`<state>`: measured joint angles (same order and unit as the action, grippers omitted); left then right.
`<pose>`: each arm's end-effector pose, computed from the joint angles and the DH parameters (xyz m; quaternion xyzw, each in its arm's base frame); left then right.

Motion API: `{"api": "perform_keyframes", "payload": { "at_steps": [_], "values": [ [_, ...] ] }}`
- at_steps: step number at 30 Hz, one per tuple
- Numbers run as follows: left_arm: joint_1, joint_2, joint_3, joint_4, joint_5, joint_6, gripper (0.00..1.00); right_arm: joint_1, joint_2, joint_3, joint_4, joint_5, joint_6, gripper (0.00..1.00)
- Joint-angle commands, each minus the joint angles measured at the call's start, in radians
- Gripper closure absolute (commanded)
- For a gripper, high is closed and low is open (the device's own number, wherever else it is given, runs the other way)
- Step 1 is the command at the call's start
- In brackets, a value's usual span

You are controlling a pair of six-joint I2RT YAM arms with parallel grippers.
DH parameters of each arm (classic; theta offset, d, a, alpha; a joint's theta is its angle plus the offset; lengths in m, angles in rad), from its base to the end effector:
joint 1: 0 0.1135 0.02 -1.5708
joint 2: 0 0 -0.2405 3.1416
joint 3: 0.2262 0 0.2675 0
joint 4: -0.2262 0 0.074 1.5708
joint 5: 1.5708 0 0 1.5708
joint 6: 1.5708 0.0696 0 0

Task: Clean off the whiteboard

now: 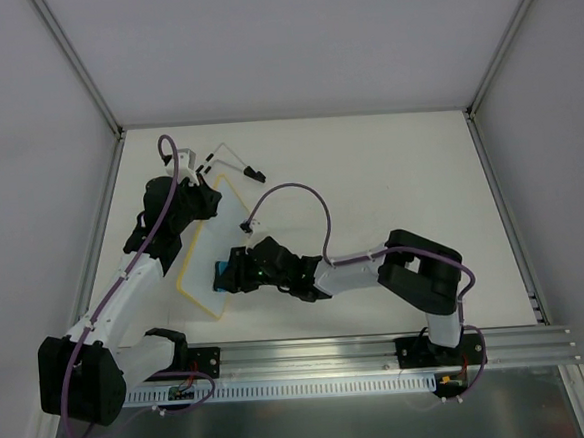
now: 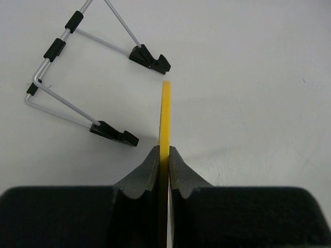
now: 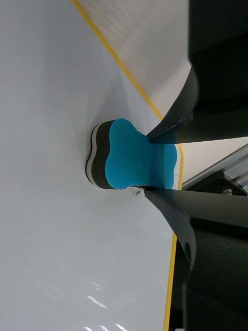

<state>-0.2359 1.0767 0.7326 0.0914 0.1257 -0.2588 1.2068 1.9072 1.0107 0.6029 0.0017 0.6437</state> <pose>0.2995 -0.0810 0.2580 0.0294 0.7894 -0.1978 0.5804 0.1591 0.4172 0.1328 -0.2226 0.7715 0.4757 0.3592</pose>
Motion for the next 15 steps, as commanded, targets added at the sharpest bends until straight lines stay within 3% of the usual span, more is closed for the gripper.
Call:
{"api": "perform_keyframes", "payload": {
  "at_steps": [1, 10, 15],
  "values": [
    [-0.016, -0.012, -0.006, 0.027, 0.003, -0.048, 1.0, 0.043, -0.031, 0.097, 0.092, -0.037, 0.023, 1.0],
    [-0.017, -0.012, -0.007, 0.028, 0.003, -0.049, 1.0, 0.076, -0.114, 0.126, 0.112, -0.034, -0.027, 1.0],
    [-0.017, -0.023, -0.012, 0.028, -0.009, -0.039, 1.0, 0.045, -0.244, 0.011, 0.081, 0.036, -0.133, 1.0]
  ]
}}
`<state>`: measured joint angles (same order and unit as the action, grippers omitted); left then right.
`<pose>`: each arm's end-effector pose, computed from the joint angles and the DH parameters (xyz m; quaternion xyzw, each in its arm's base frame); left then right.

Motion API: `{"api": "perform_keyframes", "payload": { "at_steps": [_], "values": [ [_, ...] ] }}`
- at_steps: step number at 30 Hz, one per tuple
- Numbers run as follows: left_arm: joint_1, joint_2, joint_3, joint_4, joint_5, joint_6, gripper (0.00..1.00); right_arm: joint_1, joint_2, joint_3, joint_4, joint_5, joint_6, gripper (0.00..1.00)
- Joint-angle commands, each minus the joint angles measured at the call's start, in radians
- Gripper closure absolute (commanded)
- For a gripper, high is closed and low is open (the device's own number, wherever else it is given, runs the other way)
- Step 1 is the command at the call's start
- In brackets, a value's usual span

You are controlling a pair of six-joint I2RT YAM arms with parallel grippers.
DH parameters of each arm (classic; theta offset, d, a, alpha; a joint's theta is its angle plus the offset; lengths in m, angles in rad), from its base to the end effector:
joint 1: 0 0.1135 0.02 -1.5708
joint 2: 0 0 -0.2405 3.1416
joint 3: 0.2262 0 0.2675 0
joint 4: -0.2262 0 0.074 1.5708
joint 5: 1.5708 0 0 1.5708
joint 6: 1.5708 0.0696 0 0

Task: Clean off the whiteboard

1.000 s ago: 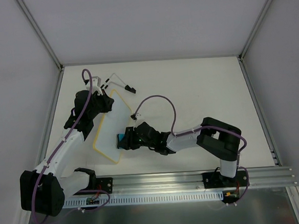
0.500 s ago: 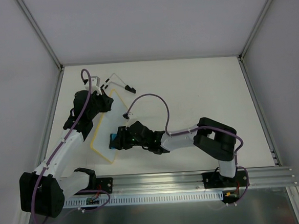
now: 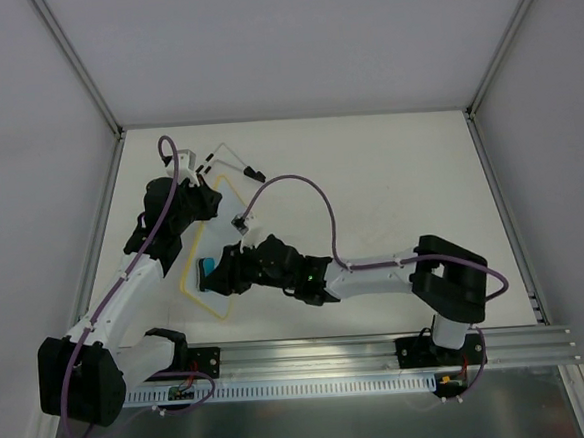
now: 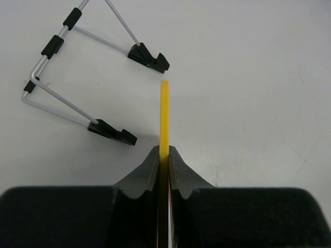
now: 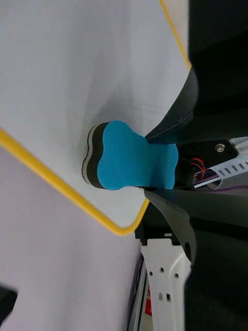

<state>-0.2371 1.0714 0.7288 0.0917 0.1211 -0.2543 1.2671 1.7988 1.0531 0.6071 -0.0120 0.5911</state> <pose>0.2985 -0.0808 0.2580 0.0303 0.7889 -0.1952 0.5819 0.1334 0.4285 0.1951 -0.2539 0.7104 0.5286 0.3893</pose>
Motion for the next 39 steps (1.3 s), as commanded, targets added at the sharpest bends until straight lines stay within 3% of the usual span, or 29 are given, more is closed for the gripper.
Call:
{"api": "perform_keyframes", "payload": {
  "at_steps": [1, 12, 18, 22, 30, 33, 36, 37, 39],
  "values": [
    [-0.016, -0.021, -0.008, 0.028, -0.006, -0.04, 1.0, -0.026, -0.159, -0.086, 0.057, 0.063, -0.092, 1.0],
    [-0.014, -0.042, -0.003, 0.026, -0.009, -0.014, 1.0, -0.303, -0.403, -0.245, -0.606, 0.168, -0.261, 1.0],
    [-0.014, -0.082, 0.011, 0.025, -0.011, 0.026, 1.0, -0.475, -0.424, -0.268, -0.791, 0.161, -0.333, 0.99],
    [-0.013, -0.123, 0.035, 0.025, -0.014, 0.052, 1.0, -0.566, -0.38, -0.257, -0.82, 0.103, -0.373, 0.86],
    [-0.013, -0.108, 0.144, 0.02, 0.006, 0.177, 1.0, -0.607, -0.303, -0.231, -0.849, 0.032, -0.424, 0.67],
    [-0.013, -0.062, 0.213, 0.019, 0.025, 0.245, 1.0, -0.611, -0.309, -0.223, -0.859, 0.026, -0.45, 0.52],
    [-0.011, 0.001, 0.297, 0.011, 0.058, 0.34, 1.0, -0.611, -0.322, -0.209, -0.882, 0.024, -0.478, 0.31],
    [-0.011, 0.034, 0.319, 0.01, 0.074, 0.374, 1.0, -0.611, -0.326, -0.209, -0.885, 0.023, -0.482, 0.2],
    [-0.007, 0.074, 0.386, 0.0, 0.087, 0.403, 1.0, -0.612, -0.332, -0.203, -0.906, 0.023, -0.49, 0.12]
  ]
}}
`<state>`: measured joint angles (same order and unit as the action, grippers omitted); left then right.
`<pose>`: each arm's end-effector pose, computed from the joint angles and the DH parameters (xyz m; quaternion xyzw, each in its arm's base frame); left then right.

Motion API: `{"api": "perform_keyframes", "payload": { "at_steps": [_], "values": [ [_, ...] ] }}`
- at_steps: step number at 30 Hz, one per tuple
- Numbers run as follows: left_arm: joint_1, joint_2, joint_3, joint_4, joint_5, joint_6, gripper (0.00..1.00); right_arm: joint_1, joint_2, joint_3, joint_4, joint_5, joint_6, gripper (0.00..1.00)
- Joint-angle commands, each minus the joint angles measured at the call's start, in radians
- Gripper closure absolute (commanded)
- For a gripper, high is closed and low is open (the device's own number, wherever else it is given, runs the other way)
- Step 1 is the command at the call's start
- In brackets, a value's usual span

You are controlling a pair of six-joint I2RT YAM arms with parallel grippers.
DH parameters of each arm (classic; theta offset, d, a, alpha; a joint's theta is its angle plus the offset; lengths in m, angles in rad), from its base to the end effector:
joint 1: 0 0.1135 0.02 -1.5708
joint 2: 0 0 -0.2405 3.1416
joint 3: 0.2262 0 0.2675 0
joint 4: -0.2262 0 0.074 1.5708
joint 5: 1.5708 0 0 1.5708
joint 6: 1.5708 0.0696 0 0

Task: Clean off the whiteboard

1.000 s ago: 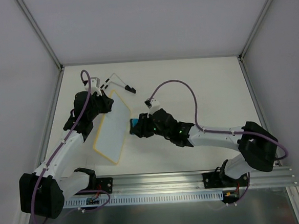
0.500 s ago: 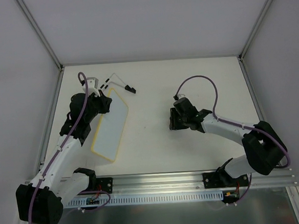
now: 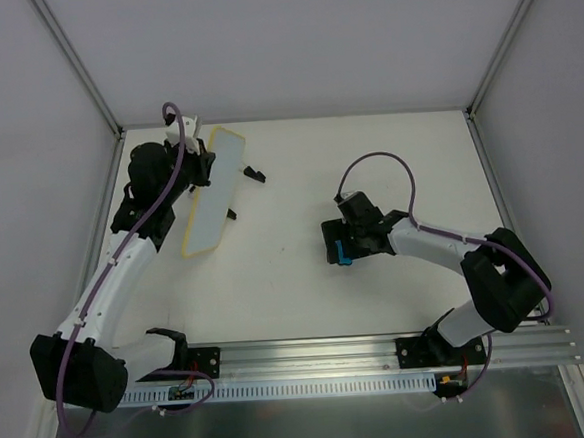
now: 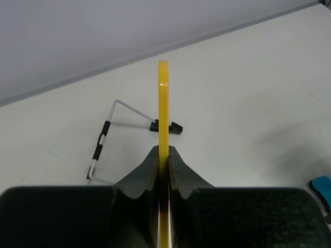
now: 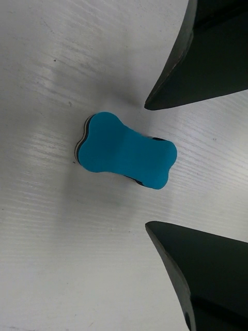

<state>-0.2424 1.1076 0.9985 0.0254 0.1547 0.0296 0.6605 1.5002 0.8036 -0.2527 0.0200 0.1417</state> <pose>0.3085 -0.0873 0.3480 0.1513 0.7200 -0.1282 0.6650 0.2576 0.1983 0.1154 -0.2412 0.9210 0.1106 0.2852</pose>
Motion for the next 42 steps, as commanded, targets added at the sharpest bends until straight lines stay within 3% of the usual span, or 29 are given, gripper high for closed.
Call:
{"api": "perform_keyframes", "payload": {
  "at_steps": [1, 3, 14, 30, 42],
  "values": [
    [0.002, 0.075, 0.139, 0.053, 0.062, 0.136, 1.0, -0.006, -0.037, 0.049, -0.052, -0.043, -0.042, 0.06],
    [0.011, 0.112, 0.199, 0.044, 0.077, 0.173, 1.0, -0.005, -0.055, 0.049, -0.062, -0.057, -0.048, 0.01],
    [0.136, 0.313, 0.463, -0.071, 0.301, 0.194, 1.0, -0.004, -0.213, 0.042, -0.094, -0.065, -0.091, 0.01],
    [0.158, 0.452, 0.565, -0.28, 0.407, 0.15, 1.0, -0.004, -0.255, 0.009, -0.091, 0.014, -0.09, 0.01],
    [0.161, 0.477, 0.604, -0.282, 0.421, 0.01, 1.0, -0.004, -0.241, -0.024, -0.082, 0.009, -0.074, 0.01]
  ]
}}
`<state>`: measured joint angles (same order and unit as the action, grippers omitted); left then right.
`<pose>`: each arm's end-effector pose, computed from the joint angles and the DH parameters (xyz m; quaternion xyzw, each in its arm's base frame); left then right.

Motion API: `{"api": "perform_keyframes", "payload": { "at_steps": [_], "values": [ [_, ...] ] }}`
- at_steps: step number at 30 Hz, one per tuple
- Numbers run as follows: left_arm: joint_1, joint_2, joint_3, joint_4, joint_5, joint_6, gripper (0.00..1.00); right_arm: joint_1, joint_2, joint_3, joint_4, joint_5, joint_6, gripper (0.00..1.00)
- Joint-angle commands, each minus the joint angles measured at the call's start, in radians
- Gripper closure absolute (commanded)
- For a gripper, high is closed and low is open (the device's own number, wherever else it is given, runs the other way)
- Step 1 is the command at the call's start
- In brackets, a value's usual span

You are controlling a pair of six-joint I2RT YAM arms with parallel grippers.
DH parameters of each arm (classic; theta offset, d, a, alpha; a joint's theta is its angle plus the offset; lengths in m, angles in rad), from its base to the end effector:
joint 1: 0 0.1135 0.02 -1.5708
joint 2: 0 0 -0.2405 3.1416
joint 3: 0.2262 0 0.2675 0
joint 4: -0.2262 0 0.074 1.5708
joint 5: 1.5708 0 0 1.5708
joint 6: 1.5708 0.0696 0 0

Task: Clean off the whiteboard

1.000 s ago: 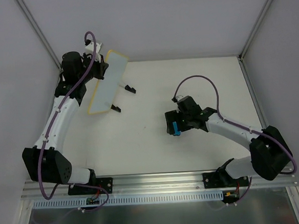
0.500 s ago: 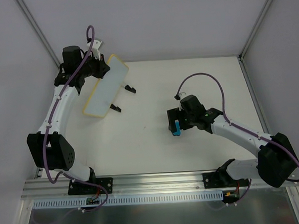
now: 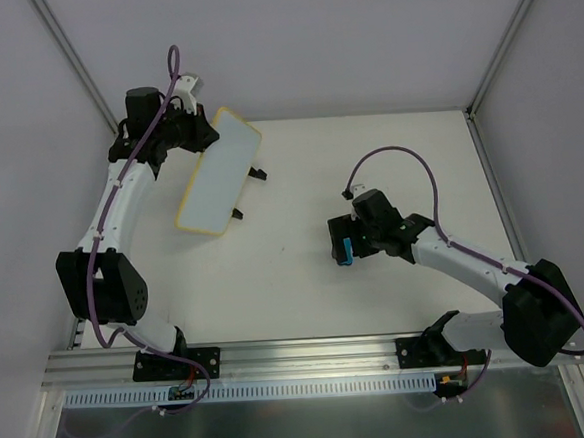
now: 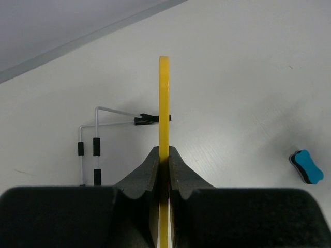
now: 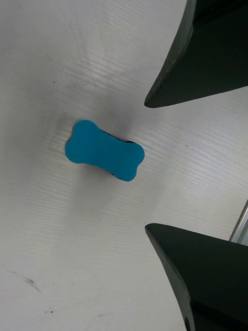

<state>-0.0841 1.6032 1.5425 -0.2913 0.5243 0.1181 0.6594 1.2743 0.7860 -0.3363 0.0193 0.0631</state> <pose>0.4133 -0.0698 0.3517 0.2275 0.7730 -0.2031 0.5564 0.2423 0.1861 0.1688 -0.2702 0.8911 0.1204 0.3441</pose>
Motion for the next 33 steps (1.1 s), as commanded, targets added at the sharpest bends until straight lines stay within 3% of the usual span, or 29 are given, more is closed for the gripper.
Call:
{"api": "perform_keyframes", "payload": {
  "at_steps": [1, 7, 20, 33],
  "values": [
    [0.004, -0.028, 0.064, 0.034, 0.049, -0.086, 1.0, -0.003, -0.015, -0.007, 0.003, 0.007, 0.006, 0.01],
    [0.017, -0.045, 0.099, 0.03, 0.069, -0.101, 1.0, -0.003, -0.024, -0.013, 0.008, 0.004, 0.009, 0.01],
    [0.02, 0.11, 0.079, 0.012, 0.033, -0.115, 1.0, -0.003, -0.024, -0.039, 0.014, 0.002, 0.018, 0.01],
    [0.02, 0.228, 0.156, 0.006, -0.113, -0.179, 1.0, -0.003, 0.01, -0.042, 0.025, -0.002, 0.018, 0.01]
  ]
}}
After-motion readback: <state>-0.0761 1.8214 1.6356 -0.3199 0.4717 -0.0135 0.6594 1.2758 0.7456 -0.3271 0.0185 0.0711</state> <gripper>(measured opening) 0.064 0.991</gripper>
